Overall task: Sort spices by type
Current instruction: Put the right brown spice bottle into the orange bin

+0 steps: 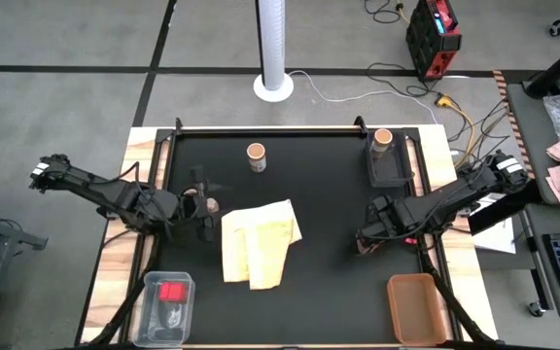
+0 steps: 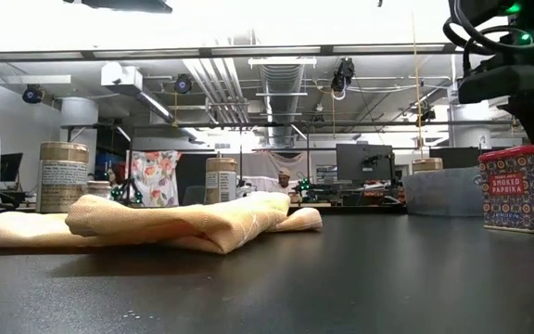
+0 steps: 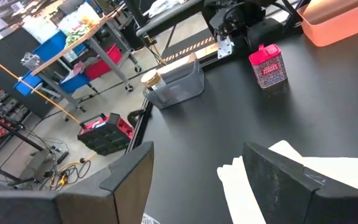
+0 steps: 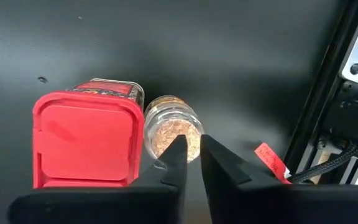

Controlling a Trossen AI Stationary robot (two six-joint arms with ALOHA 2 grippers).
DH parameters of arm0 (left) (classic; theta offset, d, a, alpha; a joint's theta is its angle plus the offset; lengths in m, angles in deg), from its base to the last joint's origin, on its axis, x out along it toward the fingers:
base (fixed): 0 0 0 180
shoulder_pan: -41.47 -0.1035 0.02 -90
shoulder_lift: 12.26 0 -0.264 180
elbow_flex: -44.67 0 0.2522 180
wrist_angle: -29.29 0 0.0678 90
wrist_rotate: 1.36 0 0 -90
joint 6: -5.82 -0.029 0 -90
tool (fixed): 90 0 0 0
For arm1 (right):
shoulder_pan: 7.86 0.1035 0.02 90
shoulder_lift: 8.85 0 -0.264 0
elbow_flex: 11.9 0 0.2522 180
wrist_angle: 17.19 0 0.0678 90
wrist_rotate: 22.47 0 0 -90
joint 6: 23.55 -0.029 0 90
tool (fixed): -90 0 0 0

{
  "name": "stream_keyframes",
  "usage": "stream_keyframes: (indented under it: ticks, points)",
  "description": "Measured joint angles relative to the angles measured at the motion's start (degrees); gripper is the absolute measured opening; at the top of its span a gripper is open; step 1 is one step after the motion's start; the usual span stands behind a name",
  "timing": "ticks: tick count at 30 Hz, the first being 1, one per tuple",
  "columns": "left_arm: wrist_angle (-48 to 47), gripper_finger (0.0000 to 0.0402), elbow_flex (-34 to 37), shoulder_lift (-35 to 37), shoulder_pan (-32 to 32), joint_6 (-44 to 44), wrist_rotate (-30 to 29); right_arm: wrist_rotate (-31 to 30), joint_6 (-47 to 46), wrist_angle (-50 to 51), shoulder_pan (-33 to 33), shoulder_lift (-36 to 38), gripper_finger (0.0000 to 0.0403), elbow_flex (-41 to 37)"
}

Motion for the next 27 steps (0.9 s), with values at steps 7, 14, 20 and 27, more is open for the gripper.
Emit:
stream_keyframes:
  ticks: [7, 14, 20, 27]
  points:
    - [0.4, 0.023, 0.0, -1.6, 0.0, 0.0, 0.0, 0.1, 1.9, -3.1, 0.0, 0.0, 0.0119, -0.1]
    - [0.3, 0.023, 0.0, -4.1, 0.0, 0.0, 0.0, 0.1, 0.9, -3.1, 0.0, 0.0, 0.0196, -1.4]
    - [0.3, 0.023, 0.0, -5.4, 0.0, -0.1, 0.0, 0.2, 0.0, -4.4, 0.0, 0.0, 0.0216, -2.8]
    - [0.5, 0.023, 0.0, -4.5, 0.0, -0.6, 0.0, 0.3, -0.7, -8.0, 0.0, -0.1, 0.0216, -5.7]
